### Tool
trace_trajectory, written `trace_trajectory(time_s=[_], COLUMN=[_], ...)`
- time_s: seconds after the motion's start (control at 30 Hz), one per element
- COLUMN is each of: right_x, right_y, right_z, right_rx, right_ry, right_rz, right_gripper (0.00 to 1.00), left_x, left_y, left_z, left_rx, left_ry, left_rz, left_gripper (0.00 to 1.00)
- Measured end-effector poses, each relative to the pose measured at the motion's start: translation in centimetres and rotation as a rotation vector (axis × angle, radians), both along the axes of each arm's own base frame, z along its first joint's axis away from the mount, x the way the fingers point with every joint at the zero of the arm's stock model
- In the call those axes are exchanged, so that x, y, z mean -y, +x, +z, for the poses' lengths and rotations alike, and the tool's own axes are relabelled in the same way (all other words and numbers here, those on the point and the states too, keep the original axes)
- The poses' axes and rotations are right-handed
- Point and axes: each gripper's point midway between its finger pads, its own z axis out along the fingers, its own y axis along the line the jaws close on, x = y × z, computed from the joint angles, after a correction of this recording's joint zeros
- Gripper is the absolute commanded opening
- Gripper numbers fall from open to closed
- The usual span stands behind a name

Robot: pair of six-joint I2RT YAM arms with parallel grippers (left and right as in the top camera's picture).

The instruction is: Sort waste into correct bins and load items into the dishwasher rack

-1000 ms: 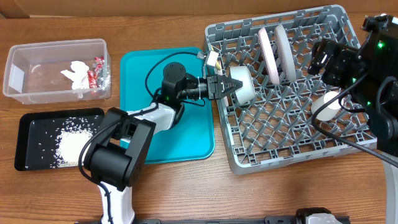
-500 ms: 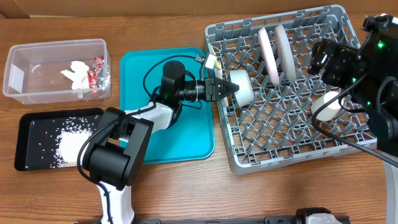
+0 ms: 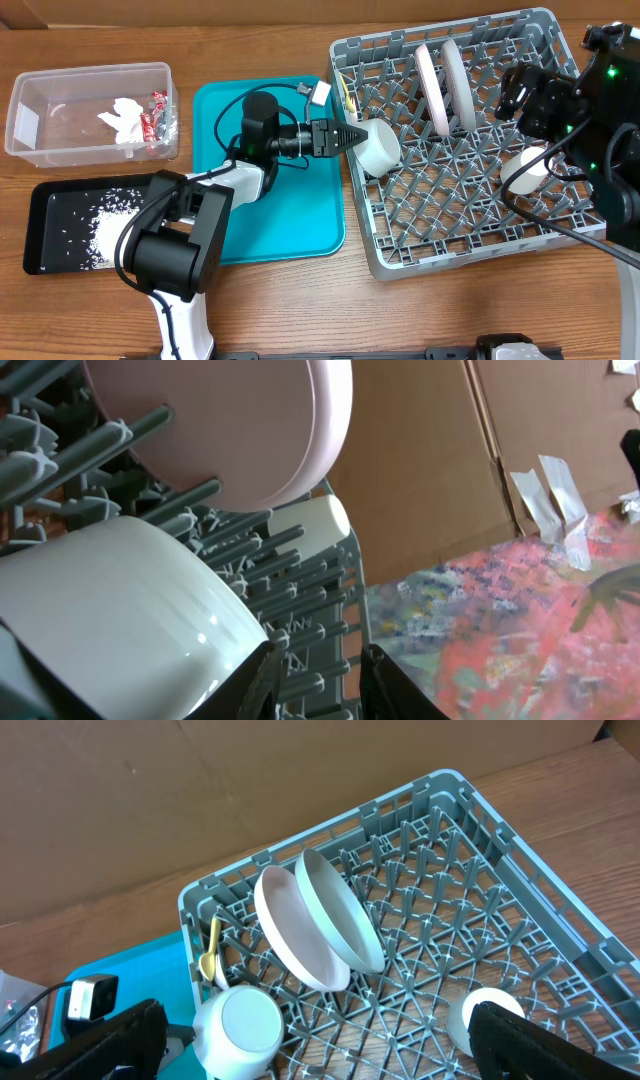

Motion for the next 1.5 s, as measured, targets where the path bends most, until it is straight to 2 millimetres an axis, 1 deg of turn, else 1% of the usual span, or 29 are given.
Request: trace_trajectory(time_s=[0.1, 0.17, 0.23, 0.27, 0.3, 0.33, 0.37, 0.4, 0.53, 0.67, 0.73, 0.87, 0.97, 1.0, 1.07, 1.1, 1.13, 1.2, 1.27, 1.37, 1.4, 1.5], right_x=[0.0, 0.0, 0.0, 0.0, 0.0, 0.0, 0.0, 0.0, 0.0, 0.0, 0.0, 0.0, 0.0, 0.0, 0.0, 0.0, 0.0, 0.0, 0.0, 0.0, 0.0, 0.0], right_y=[0.0, 0.0, 0.0, 0.0, 0.0, 0.0, 0.0, 0.0, 0.0, 0.0, 0.0, 0.0, 0.0, 0.0, 0.0, 0.0, 0.0, 0.0, 0.0, 0.0, 0.0, 0.0], right_z=[0.0, 0.0, 0.0, 0.0, 0.0, 0.0, 0.0, 0.0, 0.0, 0.0, 0.0, 0.0, 0.0, 0.0, 0.0, 0.0, 0.0, 0.0, 0.0, 0.0, 0.0, 0.0], right_rx=[0.000, 0.000, 0.000, 0.001, 0.000, 0.000, 0.000, 0.000, 0.000, 0.000, 0.000, 0.000, 0.000, 0.001, 0.001, -0.001, 0.000, 0.000, -0.001, 0.000, 0.000, 0.000], right_ry=[0.000, 0.000, 0.001, 0.000, 0.000, 0.000, 0.000, 0.000, 0.000, 0.000, 0.000, 0.000, 0.000, 0.000, 0.000, 0.000, 0.000, 0.000, 0.000, 0.000, 0.000, 0.000], right_rz=[0.000, 0.000, 0.000, -0.001, 0.000, 0.000, 0.001, 0.000, 0.000, 0.000, 0.000, 0.000, 0.000, 0.000, -0.001, 0.000, 0.000, 0.000, 0.000, -0.001, 0.000, 0.000], right_gripper=[1.00, 1.00, 1.00, 1.00, 1.00, 1.00, 1.00, 1.00, 1.00, 1.00, 1.00, 1.00, 1.00, 1.00, 1.00, 1.00, 1.00, 1.00, 1.00, 1.00, 1.00, 1.00], left_x=[-0.7, -1.3, -2.0, -2.4, -2.7, -3.2, -3.6, -3.9, -5.8, -7.3, -7.9, -8.5, -9.0, -9.1, -9.6, -10.0, -10.5, -12.0, -13.7, -16.5, -17.5, -22.0], left_y=[0.2, 0.4, 0.5, 0.6, 0.7, 0.8, 0.9, 1.0, 1.0, 0.4, -0.3, -1.2, -0.9, -0.6, 0.1, 0.4, 0.6, 0.8, 0.7, 0.2, -0.2, -2.4], left_z=[0.7, 1.5, 2.2, 2.7, 3.0, 3.5, 3.9, 4.4, 7.5, 11.6, 13.9, 17.1, 18.6, 18.9, 18.7, 18.2, 17.2, 15.8, 14.9, 14.7, 14.6, 13.6], left_rx=[0.030, 0.061, 0.091, 0.108, 0.116, 0.125, 0.130, 0.131, 0.154, 0.217, 0.249, 0.216, 0.144, 0.098, 0.007, -0.043, -0.096, -0.162, -0.168, -0.137, -0.136, -0.185], left_ry=[-0.019, -0.037, -0.055, -0.065, -0.071, -0.077, -0.081, -0.085, -0.101, -0.120, -0.129, -0.126, -0.098, -0.073, -0.010, 0.039, 0.115, 0.277, 0.445, 0.652, 0.716, 0.954], left_rz=[-0.004, -0.009, -0.013, -0.012, -0.012, -0.008, -0.004, 0.001, 0.026, 0.052, 0.063, 0.101, 0.158, 0.193, 0.268, 0.312, 0.369, 0.485, 0.584, 0.695, 0.723, 0.817], left_gripper=[0.28, 0.29, 0.32, 0.35, 0.43, 0.64, 0.89, 1.00, 1.00, 1.00, 1.00, 1.00, 1.00, 1.00, 1.00, 1.00, 1.00, 1.00, 1.00, 1.00, 1.00, 1.00])
